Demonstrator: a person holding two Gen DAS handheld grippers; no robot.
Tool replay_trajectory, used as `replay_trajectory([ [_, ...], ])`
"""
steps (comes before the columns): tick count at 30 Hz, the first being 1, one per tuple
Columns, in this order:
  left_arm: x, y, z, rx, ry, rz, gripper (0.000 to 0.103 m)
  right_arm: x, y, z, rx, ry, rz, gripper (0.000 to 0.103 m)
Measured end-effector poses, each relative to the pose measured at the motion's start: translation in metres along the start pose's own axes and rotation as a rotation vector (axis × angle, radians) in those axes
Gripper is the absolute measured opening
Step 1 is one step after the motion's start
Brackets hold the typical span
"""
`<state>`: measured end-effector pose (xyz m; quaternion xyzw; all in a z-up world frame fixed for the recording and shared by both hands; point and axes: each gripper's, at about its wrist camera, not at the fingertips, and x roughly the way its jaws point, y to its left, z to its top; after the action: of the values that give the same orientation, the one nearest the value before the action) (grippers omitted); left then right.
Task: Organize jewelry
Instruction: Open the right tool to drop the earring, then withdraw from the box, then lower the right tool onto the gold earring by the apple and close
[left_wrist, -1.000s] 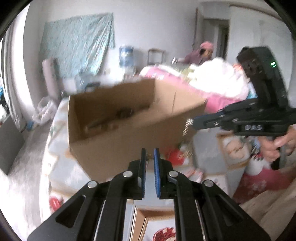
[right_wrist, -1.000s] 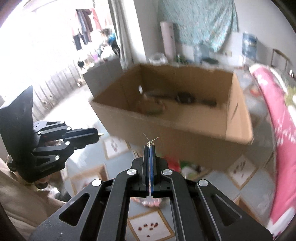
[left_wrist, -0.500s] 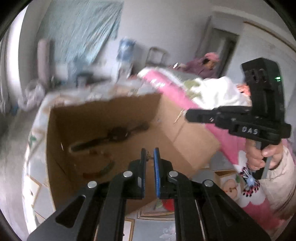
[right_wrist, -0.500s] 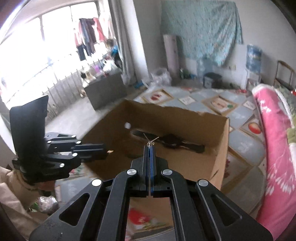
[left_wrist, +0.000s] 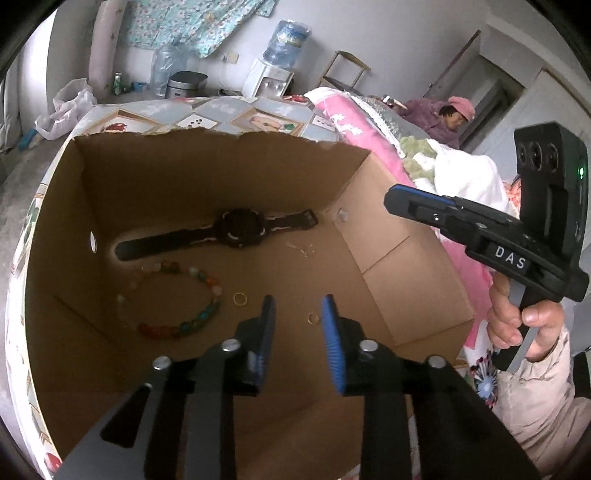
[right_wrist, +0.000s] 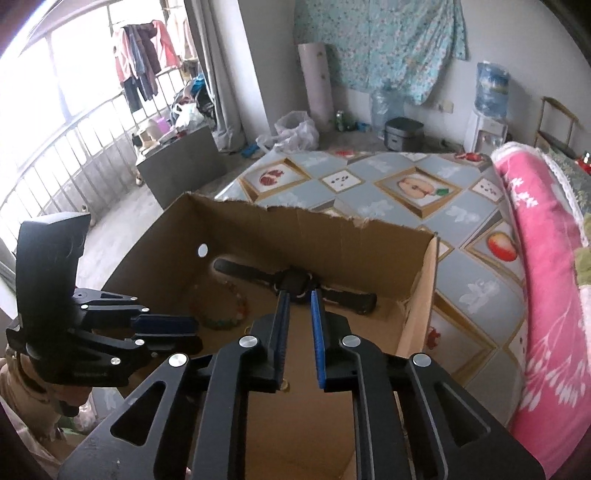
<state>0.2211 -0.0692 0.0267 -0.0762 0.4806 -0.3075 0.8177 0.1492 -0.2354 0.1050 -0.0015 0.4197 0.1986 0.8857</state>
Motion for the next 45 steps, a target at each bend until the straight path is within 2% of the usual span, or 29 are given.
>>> replay_trajectory([
  [5,-0.016,0.002,0.003,-0.015,-0.045,0.005,0.030,-0.015,-0.007,0.002,0.036,-0.033,-0.004,0.021],
  [8,-0.036,0.000,0.002,-0.009,-0.103,0.013,0.030,-0.032,-0.007,0.001,0.054,-0.070,-0.006,0.028],
  [10,-0.052,-0.003,-0.001,0.007,-0.143,0.019,0.030,-0.049,-0.006,-0.002,0.067,-0.102,-0.003,0.036],
  [15,-0.103,-0.011,-0.029,0.090,-0.247,0.062,0.043,-0.102,0.002,-0.026,0.081,-0.203,0.043,0.044],
  [19,-0.130,-0.011,-0.061,0.122,-0.262,0.089,0.050,-0.128,0.009,-0.053,0.089,-0.221,0.063,0.046],
  [24,-0.141,-0.012,-0.104,0.143,-0.211,0.084,0.054,-0.129,0.015,-0.093,0.140,-0.152,0.059,0.046],
  [29,-0.121,-0.026,-0.132,0.177,-0.129,0.038,0.057,-0.096,0.020,-0.133,0.235,-0.017,0.100,0.046],
  [31,-0.102,-0.032,-0.138,0.184,-0.098,0.020,0.056,-0.079,0.021,-0.150,0.264,0.041,0.081,0.045],
  [33,-0.084,-0.036,-0.141,0.196,-0.072,0.014,0.056,-0.058,0.023,-0.163,0.299,0.107,0.055,0.036],
  [36,-0.046,-0.048,-0.148,0.257,-0.017,0.061,0.056,-0.035,0.024,-0.176,0.334,0.176,0.015,0.026],
  [39,-0.015,-0.058,-0.154,0.322,0.024,0.114,0.056,-0.024,0.027,-0.178,0.325,0.191,-0.009,0.023],
  [41,-0.006,-0.064,-0.155,0.349,0.028,0.114,0.054,-0.020,0.030,-0.176,0.295,0.183,-0.030,0.021],
  [45,0.009,-0.071,-0.158,0.406,0.039,0.122,0.044,-0.012,0.032,-0.173,0.279,0.166,-0.017,0.017],
])
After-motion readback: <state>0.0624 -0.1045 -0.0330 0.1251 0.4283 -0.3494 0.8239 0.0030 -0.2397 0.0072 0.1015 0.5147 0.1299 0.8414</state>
